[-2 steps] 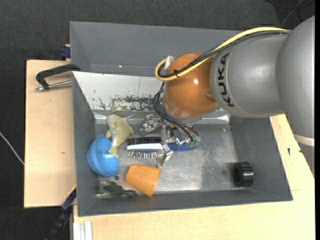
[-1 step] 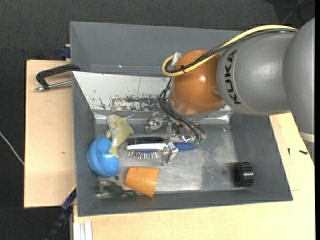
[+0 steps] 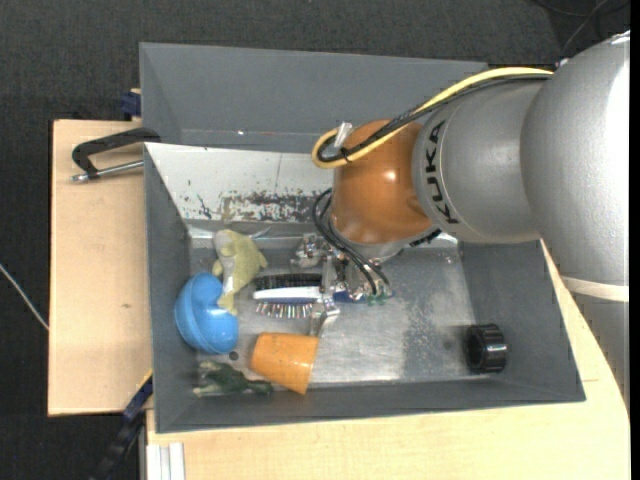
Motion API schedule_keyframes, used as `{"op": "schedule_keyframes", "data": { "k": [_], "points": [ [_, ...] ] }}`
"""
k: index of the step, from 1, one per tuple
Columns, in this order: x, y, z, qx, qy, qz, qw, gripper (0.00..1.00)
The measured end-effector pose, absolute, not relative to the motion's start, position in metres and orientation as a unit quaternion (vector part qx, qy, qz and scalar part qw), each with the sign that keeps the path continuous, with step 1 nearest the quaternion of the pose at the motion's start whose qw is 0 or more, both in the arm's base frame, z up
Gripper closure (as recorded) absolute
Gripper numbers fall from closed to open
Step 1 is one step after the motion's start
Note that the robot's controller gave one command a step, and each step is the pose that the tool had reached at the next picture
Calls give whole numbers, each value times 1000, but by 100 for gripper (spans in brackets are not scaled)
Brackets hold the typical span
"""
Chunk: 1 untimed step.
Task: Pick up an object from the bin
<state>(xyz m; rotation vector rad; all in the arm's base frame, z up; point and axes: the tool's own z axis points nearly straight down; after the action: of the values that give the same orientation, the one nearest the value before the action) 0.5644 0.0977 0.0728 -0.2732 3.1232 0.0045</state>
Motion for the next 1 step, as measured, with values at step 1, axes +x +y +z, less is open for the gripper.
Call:
{"op": "schedule_keyframes", "data": {
  "k": [1],
  "points": [
    [566,99,74,-87,996,1,2,0]
  ]
}}
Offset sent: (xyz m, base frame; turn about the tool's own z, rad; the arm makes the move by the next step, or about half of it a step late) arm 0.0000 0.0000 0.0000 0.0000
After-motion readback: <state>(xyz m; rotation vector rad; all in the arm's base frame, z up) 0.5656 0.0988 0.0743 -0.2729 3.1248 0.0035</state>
